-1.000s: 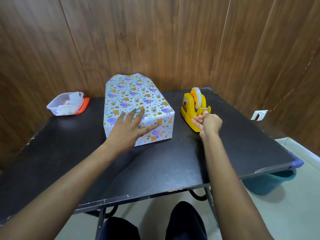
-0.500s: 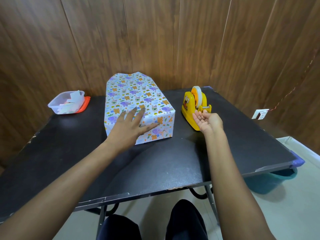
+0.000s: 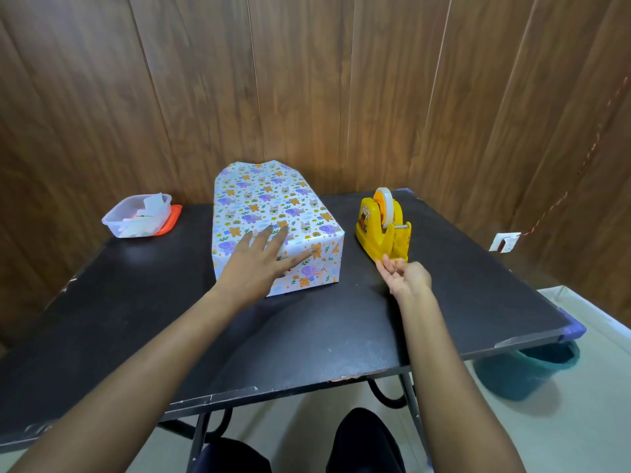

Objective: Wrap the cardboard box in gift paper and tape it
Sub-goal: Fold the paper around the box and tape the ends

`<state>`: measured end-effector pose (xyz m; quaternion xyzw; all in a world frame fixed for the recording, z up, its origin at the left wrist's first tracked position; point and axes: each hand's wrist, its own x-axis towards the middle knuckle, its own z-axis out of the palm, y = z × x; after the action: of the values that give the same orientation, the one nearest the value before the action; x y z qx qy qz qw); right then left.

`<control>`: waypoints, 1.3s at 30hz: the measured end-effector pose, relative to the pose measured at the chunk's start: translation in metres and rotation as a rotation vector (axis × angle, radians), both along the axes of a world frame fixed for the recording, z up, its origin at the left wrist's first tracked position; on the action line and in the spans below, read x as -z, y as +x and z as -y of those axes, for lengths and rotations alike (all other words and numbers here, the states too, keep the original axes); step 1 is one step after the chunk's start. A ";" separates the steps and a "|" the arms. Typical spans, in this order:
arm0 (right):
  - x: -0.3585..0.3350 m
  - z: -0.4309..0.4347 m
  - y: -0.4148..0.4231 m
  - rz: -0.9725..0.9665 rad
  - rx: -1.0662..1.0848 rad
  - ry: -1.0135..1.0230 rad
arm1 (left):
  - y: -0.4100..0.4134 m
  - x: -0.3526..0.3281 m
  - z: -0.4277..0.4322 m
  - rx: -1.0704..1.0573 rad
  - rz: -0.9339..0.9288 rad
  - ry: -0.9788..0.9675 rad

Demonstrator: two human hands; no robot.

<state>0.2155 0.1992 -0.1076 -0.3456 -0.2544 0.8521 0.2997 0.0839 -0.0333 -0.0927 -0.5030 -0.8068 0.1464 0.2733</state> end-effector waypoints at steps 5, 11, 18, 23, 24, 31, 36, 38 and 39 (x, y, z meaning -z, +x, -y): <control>-0.010 0.017 0.002 -0.053 -0.152 0.175 | -0.003 -0.002 0.000 0.048 0.043 0.048; -0.015 0.071 0.001 -0.031 -0.431 0.338 | -0.007 -0.017 0.029 0.009 0.314 0.208; 0.009 0.144 -0.023 -0.030 -0.638 0.261 | -0.012 -0.017 0.054 -0.069 0.437 0.306; 0.018 0.176 -0.041 -0.044 -0.600 0.139 | -0.013 -0.010 0.054 -0.045 0.405 0.349; 0.019 0.180 -0.045 -0.044 -0.589 0.118 | -0.013 -0.010 0.054 -0.040 0.401 0.354; 0.019 0.201 -0.069 -0.038 -0.442 0.029 | -0.015 -0.009 0.055 -0.028 0.380 0.337; 0.020 0.212 -0.078 0.003 -0.318 0.067 | -0.016 -0.007 0.055 -0.033 0.376 0.339; 0.023 0.214 -0.080 0.021 -0.307 0.128 | -0.016 -0.007 0.054 -0.040 0.376 0.333; 0.023 0.214 -0.081 0.032 -0.310 0.160 | -0.016 -0.007 0.054 -0.040 0.376 0.333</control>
<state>0.1347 -0.0144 -0.1308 -0.2906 -0.3765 0.8595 0.1873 0.0677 -0.0876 -0.0860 -0.4534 -0.8663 -0.0792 0.1944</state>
